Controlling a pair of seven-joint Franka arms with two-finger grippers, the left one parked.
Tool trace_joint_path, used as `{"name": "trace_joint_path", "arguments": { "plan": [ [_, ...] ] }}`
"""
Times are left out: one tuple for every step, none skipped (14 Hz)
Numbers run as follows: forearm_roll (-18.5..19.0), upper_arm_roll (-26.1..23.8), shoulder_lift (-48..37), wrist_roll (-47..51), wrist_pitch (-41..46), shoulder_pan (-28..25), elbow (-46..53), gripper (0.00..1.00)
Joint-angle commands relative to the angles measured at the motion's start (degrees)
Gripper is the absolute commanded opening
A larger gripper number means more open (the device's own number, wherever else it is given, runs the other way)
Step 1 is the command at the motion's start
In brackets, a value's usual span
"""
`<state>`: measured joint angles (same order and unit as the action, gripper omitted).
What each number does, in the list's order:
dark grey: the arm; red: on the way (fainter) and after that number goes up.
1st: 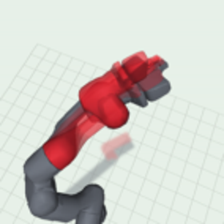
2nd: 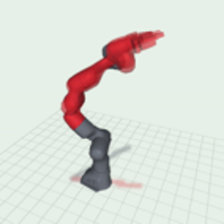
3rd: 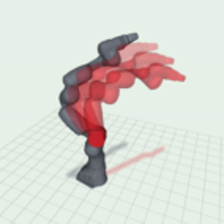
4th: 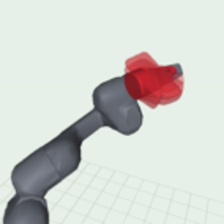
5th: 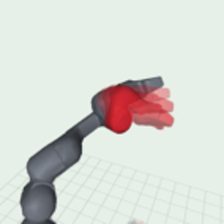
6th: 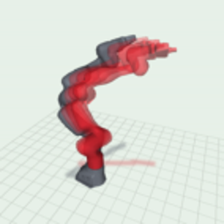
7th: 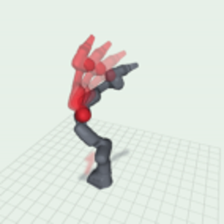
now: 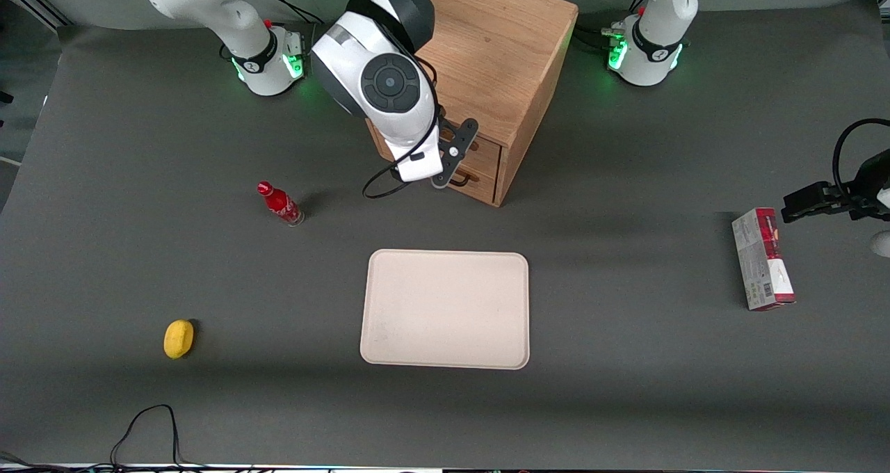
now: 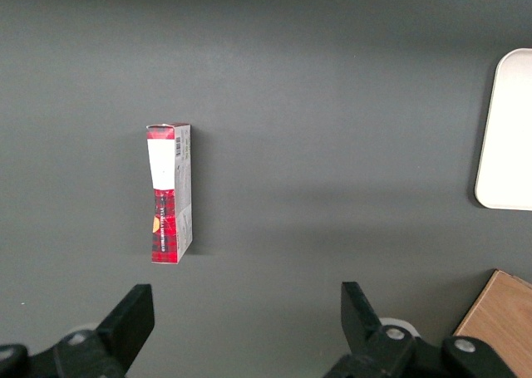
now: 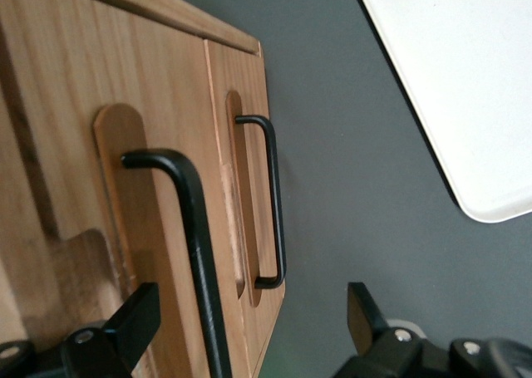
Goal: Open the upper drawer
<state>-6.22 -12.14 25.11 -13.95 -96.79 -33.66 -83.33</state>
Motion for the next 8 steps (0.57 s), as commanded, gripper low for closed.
{"name": "trace_joint_path", "arguments": {
  "plan": [
    [0.7, -0.2, 1.0, -1.4, -2.2, 0.3, -0.2, 1.00],
    [1.2, -0.2, 1.3, -1.5, -2.6, 0.3, -0.2, 1.00],
    [2.4, -0.2, 1.6, -2.6, -3.0, 0.3, -0.2, 1.00],
    [2.7, -0.2, 1.7, -3.8, -3.2, 0.3, -0.2, 1.00],
    [2.8, -0.2, 1.8, -4.2, -3.6, 0.4, -0.2, 1.00],
    [2.8, -0.2, 2.0, -4.3, -3.8, 0.8, -0.2, 1.00],
    [2.8, -0.1, 2.1, -4.5, -3.9, 1.0, -0.1, 1.00],
    [2.9, 0.0, 2.3, -5.7, -3.9, 1.1, 0.2, 1.00]
  ]
}}
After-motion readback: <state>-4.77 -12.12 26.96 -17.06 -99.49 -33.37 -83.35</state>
